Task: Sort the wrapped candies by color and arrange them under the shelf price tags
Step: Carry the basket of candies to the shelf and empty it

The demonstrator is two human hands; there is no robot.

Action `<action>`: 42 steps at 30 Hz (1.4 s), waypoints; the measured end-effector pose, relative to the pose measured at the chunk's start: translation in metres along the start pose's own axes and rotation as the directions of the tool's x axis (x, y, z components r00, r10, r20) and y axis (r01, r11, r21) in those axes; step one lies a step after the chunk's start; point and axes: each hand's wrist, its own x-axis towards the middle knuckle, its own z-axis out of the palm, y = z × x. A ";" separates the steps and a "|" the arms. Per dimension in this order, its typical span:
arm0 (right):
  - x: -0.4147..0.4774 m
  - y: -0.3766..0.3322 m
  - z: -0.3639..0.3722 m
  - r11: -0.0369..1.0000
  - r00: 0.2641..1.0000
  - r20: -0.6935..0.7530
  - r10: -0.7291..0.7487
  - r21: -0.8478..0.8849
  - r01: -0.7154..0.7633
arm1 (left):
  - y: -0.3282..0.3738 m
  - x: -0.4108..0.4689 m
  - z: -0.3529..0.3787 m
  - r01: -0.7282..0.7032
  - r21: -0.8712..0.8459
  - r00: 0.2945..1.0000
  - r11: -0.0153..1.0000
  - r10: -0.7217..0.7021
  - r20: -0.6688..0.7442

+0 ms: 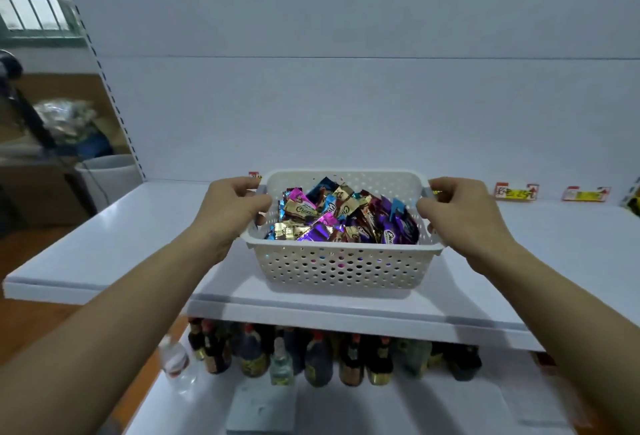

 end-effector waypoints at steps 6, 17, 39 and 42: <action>0.020 -0.001 0.008 0.999 1.000 -0.016 0.014 0.041 -0.013 | 0.007 0.034 0.007 -0.083 0.082 0.996 0.993 0.082 0.022; 0.090 -0.019 0.100 0.999 0.999 -0.005 -0.046 0.025 0.046 | -0.041 0.133 -0.039 -0.272 0.218 0.959 0.937 0.283 -0.019; 0.108 0.023 0.122 0.989 0.984 -0.118 -0.131 -0.086 0.121 | -0.078 0.166 -0.028 -0.271 -0.087 0.925 0.959 0.284 0.251; 0.109 0.033 0.120 0.989 0.982 -0.130 -0.140 -0.071 0.132 | -0.082 0.163 -0.022 -0.347 -0.020 0.911 0.938 0.342 0.232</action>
